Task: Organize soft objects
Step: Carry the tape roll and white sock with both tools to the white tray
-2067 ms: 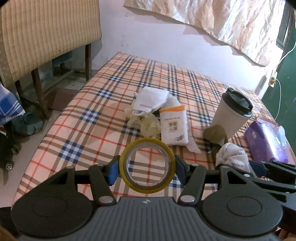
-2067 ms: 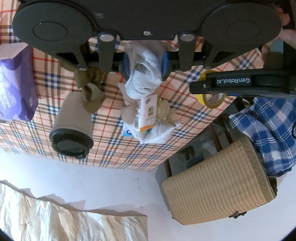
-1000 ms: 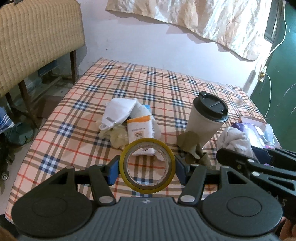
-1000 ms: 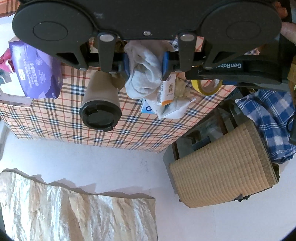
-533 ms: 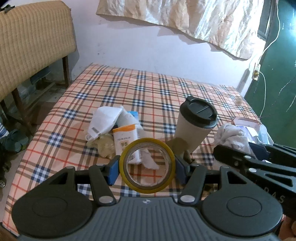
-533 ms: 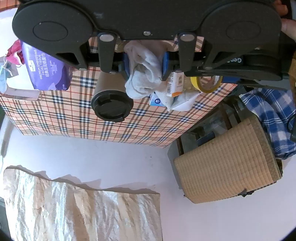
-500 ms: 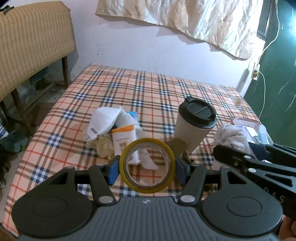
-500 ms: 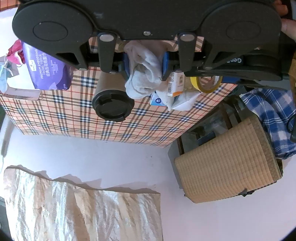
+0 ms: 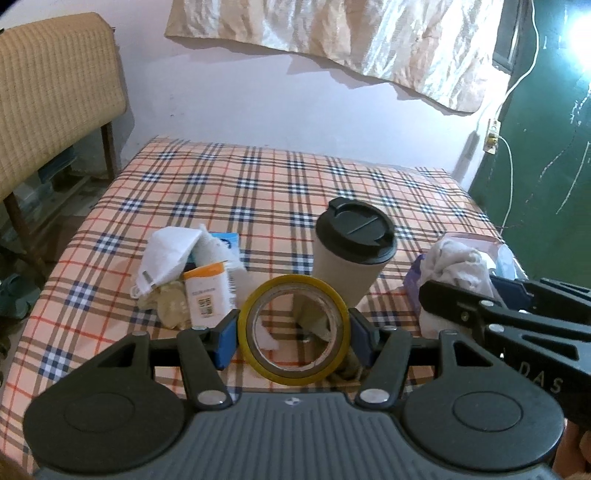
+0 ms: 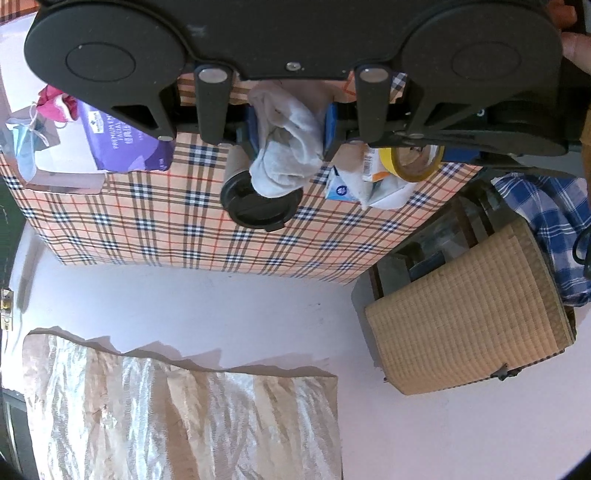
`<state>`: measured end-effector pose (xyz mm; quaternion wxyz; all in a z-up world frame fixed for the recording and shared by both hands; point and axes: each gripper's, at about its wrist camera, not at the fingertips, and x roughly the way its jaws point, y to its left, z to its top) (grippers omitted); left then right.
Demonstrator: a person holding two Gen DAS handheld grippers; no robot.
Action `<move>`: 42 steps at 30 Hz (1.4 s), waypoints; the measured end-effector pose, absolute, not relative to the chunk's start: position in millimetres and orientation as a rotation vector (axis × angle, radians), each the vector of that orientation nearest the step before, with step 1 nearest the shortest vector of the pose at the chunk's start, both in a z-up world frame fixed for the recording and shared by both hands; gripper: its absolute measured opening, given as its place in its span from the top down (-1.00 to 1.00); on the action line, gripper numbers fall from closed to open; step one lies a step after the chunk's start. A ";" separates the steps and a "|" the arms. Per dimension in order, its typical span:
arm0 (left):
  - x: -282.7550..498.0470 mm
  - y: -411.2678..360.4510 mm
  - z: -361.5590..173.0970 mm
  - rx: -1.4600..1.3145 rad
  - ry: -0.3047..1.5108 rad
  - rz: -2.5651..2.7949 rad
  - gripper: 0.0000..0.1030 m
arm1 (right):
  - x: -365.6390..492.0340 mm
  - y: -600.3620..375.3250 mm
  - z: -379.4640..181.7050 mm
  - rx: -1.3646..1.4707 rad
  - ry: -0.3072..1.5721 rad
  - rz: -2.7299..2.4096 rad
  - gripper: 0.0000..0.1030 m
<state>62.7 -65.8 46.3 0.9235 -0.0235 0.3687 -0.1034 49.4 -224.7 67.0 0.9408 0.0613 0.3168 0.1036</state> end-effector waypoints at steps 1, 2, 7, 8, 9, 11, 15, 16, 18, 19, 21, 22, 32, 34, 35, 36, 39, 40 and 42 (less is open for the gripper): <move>63.0 -67.7 46.6 -0.048 0.756 -0.216 -0.20 | 49.1 -227.0 67.6 0.124 0.645 0.206 0.19; 63.1 -69.7 46.8 -0.047 0.756 -0.220 -0.20 | 48.9 -228.9 68.0 0.124 0.644 0.203 0.19; 63.9 -81.0 48.0 -0.035 0.751 -0.242 -0.20 | 47.5 -240.8 69.7 0.127 0.640 0.181 0.19; 63.8 -83.1 48.2 -0.033 0.751 -0.246 -0.20 | 47.0 -242.8 70.0 0.128 0.639 0.178 0.19; 63.9 -84.9 48.5 -0.031 0.750 -0.251 -0.20 | 46.6 -245.2 70.3 0.130 0.638 0.174 0.19; 63.7 -89.5 49.1 -0.027 0.748 -0.258 -0.20 | 45.8 -249.5 71.0 0.131 0.636 0.168 0.19; 63.5 -97.7 49.4 -0.017 0.745 -0.277 -0.19 | 44.0 -256.5 72.8 0.133 0.631 0.156 0.19; 63.4 -99.3 49.6 -0.014 0.745 -0.280 -0.20 | 43.7 -258.8 73.3 0.134 0.630 0.153 0.19; 63.3 -103.6 50.3 -0.011 0.743 -0.289 -0.20 | 43.1 -263.2 74.4 0.137 0.627 0.146 0.19; 63.5 -106.2 51.1 -0.010 0.742 -0.293 -0.20 | 42.9 -264.7 75.0 0.138 0.625 0.141 0.19; 63.3 -110.5 51.8 -0.005 0.739 -0.301 -0.20 | 42.1 -269.2 75.5 0.142 0.624 0.134 0.19; 63.4 -113.1 52.1 -0.003 0.739 -0.306 -0.20 | 41.2 -271.5 75.8 0.143 0.622 0.129 0.19; 63.0 -135.8 52.5 0.014 0.732 -0.353 -0.20 | 33.8 -296.1 77.7 0.157 0.615 0.086 0.19; 62.6 -140.0 52.4 0.019 0.730 -0.362 -0.20 | 32.1 -300.7 78.0 0.157 0.614 0.076 0.19; 62.4 -142.1 52.5 0.021 0.729 -0.367 -0.20 | 31.0 -302.6 77.8 0.157 0.614 0.072 0.19; 62.4 -144.3 52.5 0.023 0.729 -0.370 -0.20 | 30.2 -304.8 77.8 0.158 0.614 0.067 0.19; 62.0 -150.4 52.4 0.024 0.729 -0.381 -0.20 | 27.5 -311.0 77.9 0.163 0.613 0.055 0.19; 61.5 -152.6 52.6 0.025 0.729 -0.385 -0.20 | 26.9 -313.2 77.8 0.165 0.612 0.052 0.19; 61.0 -156.4 52.4 0.028 0.729 -0.391 -0.20 | 25.2 -317.1 77.5 0.167 0.612 0.044 0.19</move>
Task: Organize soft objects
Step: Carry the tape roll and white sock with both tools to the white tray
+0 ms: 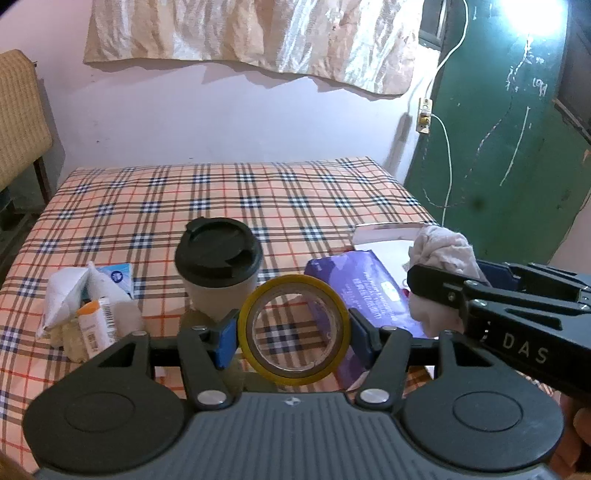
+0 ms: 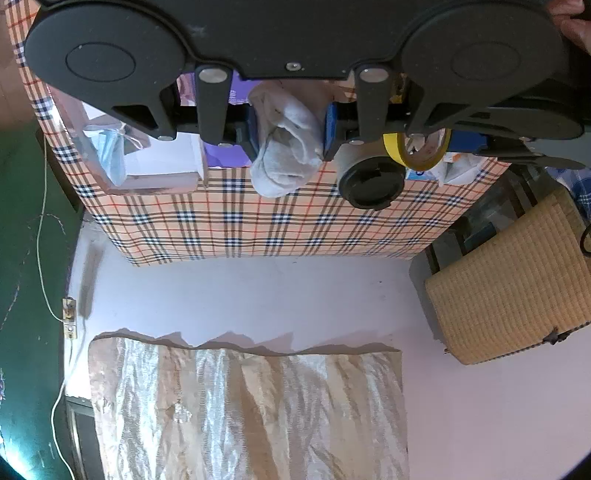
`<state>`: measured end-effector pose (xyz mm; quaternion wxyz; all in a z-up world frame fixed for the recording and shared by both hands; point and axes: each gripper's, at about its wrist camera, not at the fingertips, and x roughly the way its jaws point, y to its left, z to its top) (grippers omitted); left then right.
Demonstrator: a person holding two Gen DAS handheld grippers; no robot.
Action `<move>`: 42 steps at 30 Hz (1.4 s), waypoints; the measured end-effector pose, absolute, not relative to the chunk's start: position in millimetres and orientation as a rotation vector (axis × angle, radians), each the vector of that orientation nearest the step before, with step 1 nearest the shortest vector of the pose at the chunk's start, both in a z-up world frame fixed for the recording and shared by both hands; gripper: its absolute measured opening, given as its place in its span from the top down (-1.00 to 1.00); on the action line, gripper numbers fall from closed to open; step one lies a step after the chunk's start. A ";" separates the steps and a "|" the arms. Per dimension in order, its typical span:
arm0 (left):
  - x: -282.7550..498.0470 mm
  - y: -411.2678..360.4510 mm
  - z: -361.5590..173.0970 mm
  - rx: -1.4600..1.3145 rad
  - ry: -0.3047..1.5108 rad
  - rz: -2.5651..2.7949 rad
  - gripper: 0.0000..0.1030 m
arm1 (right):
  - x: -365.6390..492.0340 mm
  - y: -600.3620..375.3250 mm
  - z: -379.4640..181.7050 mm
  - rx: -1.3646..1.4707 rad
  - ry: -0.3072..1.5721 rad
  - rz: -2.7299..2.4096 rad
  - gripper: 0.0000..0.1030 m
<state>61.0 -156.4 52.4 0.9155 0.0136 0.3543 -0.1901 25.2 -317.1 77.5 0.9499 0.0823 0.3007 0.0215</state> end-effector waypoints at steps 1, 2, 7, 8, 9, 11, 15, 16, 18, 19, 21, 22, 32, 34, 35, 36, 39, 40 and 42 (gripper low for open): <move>60.4 -158.8 52.3 0.031 0.729 -0.396 -0.20 | 24.7 -319.4 77.5 0.168 0.611 0.040 0.19; 59.9 -160.9 52.5 0.032 0.729 -0.400 -0.20 | 23.8 -321.9 77.6 0.168 0.611 0.035 0.19; 58.5 -170.1 51.9 0.041 0.727 -0.424 -0.20 | 20.0 -333.5 78.9 0.175 0.607 0.013 0.19; 58.6 -171.6 51.7 0.044 0.728 -0.430 -0.20 | 19.2 -335.3 79.1 0.175 0.606 0.009 0.19; 58.3 -173.7 51.5 0.047 0.727 -0.435 -0.20 | 18.6 -337.7 79.1 0.177 0.606 0.004 0.19; 57.9 -178.3 51.3 0.053 0.727 -0.445 -0.20 | 16.8 -341.8 78.8 0.180 0.605 -0.003 0.19; 57.2 -190.0 51.3 0.064 0.726 -0.469 -0.20 | 14.8 -351.3 78.8 0.186 0.604 -0.020 0.19; 56.9 -192.8 51.1 0.066 0.726 -0.473 -0.20 | 14.1 -353.7 78.6 0.188 0.604 -0.024 0.19; 56.6 -198.0 50.4 0.070 0.727 -0.484 -0.20 | 12.9 -358.0 77.9 0.191 0.605 -0.033 0.19; 56.5 -201.0 49.9 0.073 0.728 -0.490 -0.20 | 12.3 -360.3 77.5 0.192 0.605 -0.037 0.19; 55.7 -206.2 49.5 0.078 0.728 -0.500 -0.20 | 10.9 -364.8 76.6 0.195 0.606 -0.046 0.19; 55.4 -209.0 49.1 0.080 0.728 -0.507 -0.20 | 10.4 -367.4 75.9 0.196 0.607 -0.050 0.19; 55.9 -234.7 43.0 0.092 0.739 -0.554 -0.20 | 5.2 -394.4 66.5 0.220 0.622 -0.096 0.19; 56.7 -239.3 40.8 0.095 0.744 -0.559 -0.20 | 4.6 -401.5 63.3 0.226 0.628 -0.106 0.19; 57.5 -241.6 39.6 0.094 0.746 -0.562 -0.20 | 4.7 -404.5 61.9 0.229 0.631 -0.110 0.19; 58.5 -243.8 38.5 0.094 0.749 -0.565 -0.20 | 5.1 -408.2 60.3 0.232 0.635 -0.114 0.19; 63.5 -251.2 34.3 0.089 0.760 -0.572 -0.20 | 5.7 -419.6 55.0 0.238 0.645 -0.132 0.19; 65.0 -253.4 32.7 0.086 0.765 -0.577 -0.20 | 5.8 -423.7 53.4 0.241 0.647 -0.138 0.19; 67.2 -258.0 30.2 0.084 0.772 -0.586 -0.20 | 6.7 -431.6 49.7 0.250 0.652 -0.152 0.19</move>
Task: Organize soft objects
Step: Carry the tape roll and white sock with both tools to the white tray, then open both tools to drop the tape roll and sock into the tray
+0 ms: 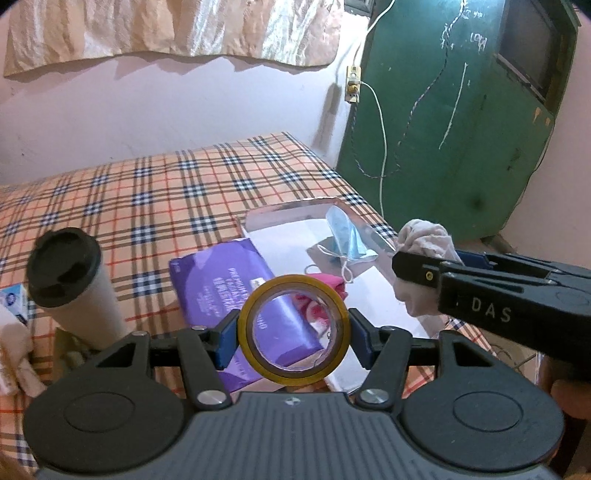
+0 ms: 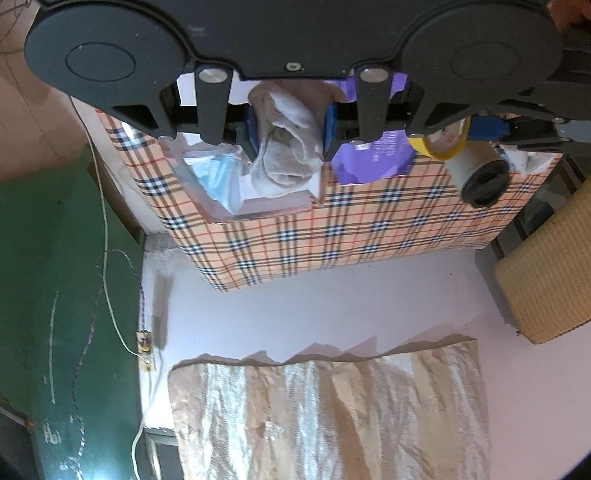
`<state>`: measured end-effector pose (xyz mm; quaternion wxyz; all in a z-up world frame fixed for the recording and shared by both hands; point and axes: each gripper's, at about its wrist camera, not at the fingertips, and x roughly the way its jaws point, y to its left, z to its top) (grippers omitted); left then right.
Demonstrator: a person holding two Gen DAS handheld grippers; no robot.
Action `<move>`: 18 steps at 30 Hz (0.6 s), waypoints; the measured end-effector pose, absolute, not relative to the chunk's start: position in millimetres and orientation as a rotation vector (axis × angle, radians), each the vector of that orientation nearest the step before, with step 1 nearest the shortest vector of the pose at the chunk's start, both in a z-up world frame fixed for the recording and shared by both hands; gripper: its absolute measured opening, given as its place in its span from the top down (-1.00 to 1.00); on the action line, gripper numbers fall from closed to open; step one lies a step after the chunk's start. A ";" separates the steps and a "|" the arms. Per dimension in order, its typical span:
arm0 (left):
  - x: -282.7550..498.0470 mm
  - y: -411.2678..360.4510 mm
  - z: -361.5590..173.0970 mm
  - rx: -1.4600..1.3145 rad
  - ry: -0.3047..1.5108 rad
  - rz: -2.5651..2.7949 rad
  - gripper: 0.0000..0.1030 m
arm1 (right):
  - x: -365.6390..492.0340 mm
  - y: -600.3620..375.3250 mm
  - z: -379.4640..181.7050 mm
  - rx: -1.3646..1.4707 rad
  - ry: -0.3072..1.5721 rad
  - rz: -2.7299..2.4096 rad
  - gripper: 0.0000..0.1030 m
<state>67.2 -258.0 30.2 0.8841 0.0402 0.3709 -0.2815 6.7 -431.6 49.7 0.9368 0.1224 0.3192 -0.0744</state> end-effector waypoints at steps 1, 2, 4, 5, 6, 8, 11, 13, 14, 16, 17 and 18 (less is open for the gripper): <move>68.1 -261.3 28.7 0.087 0.775 -0.589 -0.20 | 7.9 -435.9 48.0 0.253 0.655 -0.159 0.19; 68.7 -264.3 27.3 0.089 0.777 -0.593 -0.20 | 8.8 -440.1 46.0 0.255 0.658 -0.167 0.19; 70.1 -271.4 24.8 0.092 0.783 -0.603 -0.20 | 10.8 -447.4 42.1 0.260 0.665 -0.180 0.19; 70.7 -274.6 23.7 0.094 0.784 -0.609 -0.20 | 12.0 -451.4 39.8 0.264 0.669 -0.185 0.19; 71.6 -278.0 22.5 0.096 0.785 -0.614 -0.20 | 12.7 -454.4 37.6 0.267 0.673 -0.190 0.19; 73.2 -285.1 19.9 0.098 0.791 -0.624 -0.20 | 14.4 -460.9 32.6 0.273 0.683 -0.198 0.19; 73.9 -294.0 16.0 0.105 0.798 -0.641 -0.20 | 16.4 -468.0 24.4 0.281 0.697 -0.210 0.19; 75.7 -299.2 13.1 0.111 0.802 -0.653 -0.20 | 18.2 -473.0 18.7 0.286 0.708 -0.217 0.19; 76.6 -301.3 11.6 0.112 0.805 -0.657 -0.20 | 19.7 -476.0 15.7 0.289 0.713 -0.221 0.19; 78.1 -304.8 8.9 0.110 0.814 -0.664 -0.20 | 21.0 -481.3 10.3 0.294 0.722 -0.228 0.19; 78.6 -306.4 7.9 0.111 0.817 -0.667 -0.20 | 21.6 -483.3 8.4 0.297 0.725 -0.230 0.19; 79.0 -308.5 6.5 0.114 0.819 -0.670 -0.20 | 22.3 -485.4 6.6 0.299 0.728 -0.233 0.19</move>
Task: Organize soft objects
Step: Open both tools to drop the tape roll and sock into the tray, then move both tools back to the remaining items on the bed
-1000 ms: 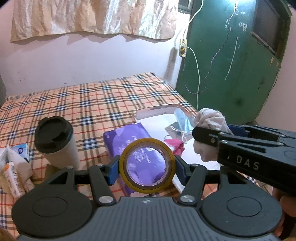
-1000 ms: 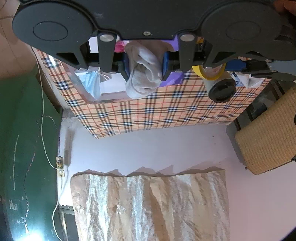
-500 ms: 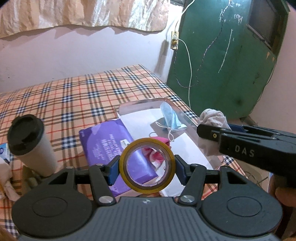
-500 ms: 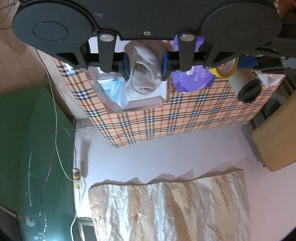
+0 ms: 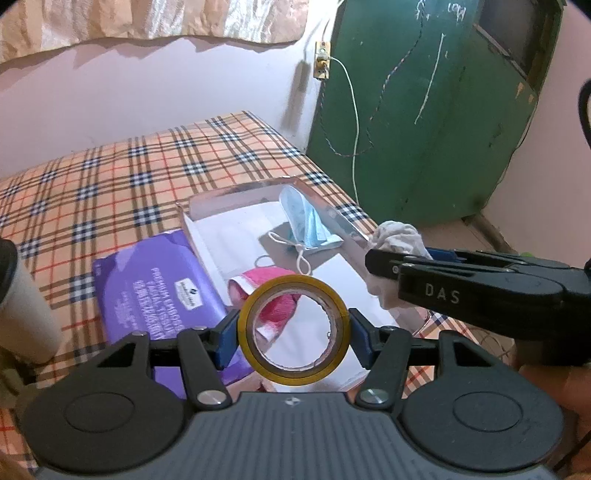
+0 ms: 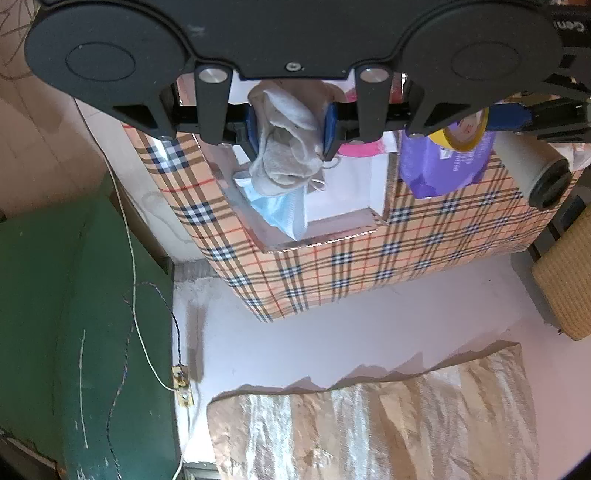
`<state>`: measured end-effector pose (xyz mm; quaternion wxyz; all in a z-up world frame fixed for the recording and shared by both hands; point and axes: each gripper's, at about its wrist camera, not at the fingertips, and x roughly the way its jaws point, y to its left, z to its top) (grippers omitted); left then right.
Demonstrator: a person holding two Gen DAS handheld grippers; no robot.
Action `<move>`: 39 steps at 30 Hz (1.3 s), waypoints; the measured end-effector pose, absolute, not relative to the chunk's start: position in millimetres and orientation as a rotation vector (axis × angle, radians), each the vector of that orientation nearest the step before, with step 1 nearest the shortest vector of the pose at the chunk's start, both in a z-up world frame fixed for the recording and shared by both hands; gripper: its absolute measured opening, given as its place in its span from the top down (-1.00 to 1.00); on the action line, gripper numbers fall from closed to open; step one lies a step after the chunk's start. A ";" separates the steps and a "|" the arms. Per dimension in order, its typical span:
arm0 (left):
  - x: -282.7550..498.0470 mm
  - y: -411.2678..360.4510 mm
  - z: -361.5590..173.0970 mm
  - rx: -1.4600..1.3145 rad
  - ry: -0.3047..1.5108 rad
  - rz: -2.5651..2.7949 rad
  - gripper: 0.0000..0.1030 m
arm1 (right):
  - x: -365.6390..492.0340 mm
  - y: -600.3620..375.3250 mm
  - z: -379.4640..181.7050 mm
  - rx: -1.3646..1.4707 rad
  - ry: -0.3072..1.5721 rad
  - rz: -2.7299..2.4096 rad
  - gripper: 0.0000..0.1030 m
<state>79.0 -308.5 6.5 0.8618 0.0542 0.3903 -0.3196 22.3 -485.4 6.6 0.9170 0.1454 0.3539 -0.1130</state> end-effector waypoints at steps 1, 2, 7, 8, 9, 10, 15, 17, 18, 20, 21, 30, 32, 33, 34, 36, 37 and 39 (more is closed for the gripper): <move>79.7 -310.7 4.8 0.116 0.821 -0.673 -0.20 | 23.0 -487.8 4.6 0.300 0.731 -0.236 0.18; 80.4 -312.3 3.3 0.117 0.824 -0.675 -0.20 | 24.0 -489.5 3.0 0.301 0.733 -0.239 0.18; 85.5 -320.8 -3.8 0.105 0.840 -0.690 -0.20 | 30.1 -497.5 -4.7 0.308 0.743 -0.255 0.14; 87.3 -322.8 -5.3 0.101 0.841 -0.695 -0.20 | 31.1 -498.4 -5.9 0.309 0.742 -0.260 0.07; 88.3 -324.6 -6.2 0.097 0.842 -0.698 -0.21 | 31.9 -499.9 -7.2 0.309 0.739 -0.264 -0.02; 89.2 -326.1 -7.0 0.091 0.838 -0.702 -0.28 | 32.5 -501.5 -8.1 0.310 0.734 -0.270 -0.09; 88.7 -327.1 -3.7 0.080 0.813 -0.713 -0.54 | 30.4 -503.9 -6.2 0.307 0.715 -0.280 -0.39; 88.1 -325.8 -2.4 0.080 0.805 -0.711 -0.60 | 28.2 -503.2 -3.9 0.299 0.708 -0.288 -0.40; 87.3 -324.1 -1.3 0.080 0.804 -0.706 -0.60 | 26.7 -502.8 -2.1 0.296 0.705 -0.296 -0.40; 86.7 -321.1 0.7 0.077 0.803 -0.697 -0.61 | 22.9 -501.6 3.1 0.297 0.691 -0.305 -0.40; 86.1 -319.1 2.2 0.076 0.801 -0.691 -0.61 | 20.5 -500.6 6.4 0.300 0.684 -0.308 -0.40; 75.6 -286.6 22.7 0.081 0.789 -0.604 -0.69 | -1.9 -476.2 36.2 0.287 0.648 -0.299 -0.46; 73.2 -277.8 26.2 0.078 0.789 -0.583 -0.69 | -5.7 -468.2 40.2 0.278 0.649 -0.295 -0.47; 71.7 -273.1 28.0 0.075 0.788 -0.574 -0.69 | -7.8 -463.8 42.0 0.275 0.648 -0.291 -0.47; 69.7 -267.1 30.2 0.071 0.785 -0.568 -0.69 | -9.0 -459.9 43.8 0.276 0.647 -0.286 -0.47; 66.6 -258.6 33.7 0.069 0.779 -0.552 -0.69 | -11.4 -449.8 47.4 0.276 0.648 -0.267 -0.47; 65.0 -254.1 35.5 0.070 0.776 -0.542 -0.69 | -12.8 -444.6 49.0 0.273 0.648 -0.258 -0.47; 62.3 -245.8 37.8 0.065 0.774 -0.528 -0.69 | -14.1 -432.2 52.4 0.259 0.646 -0.237 -0.47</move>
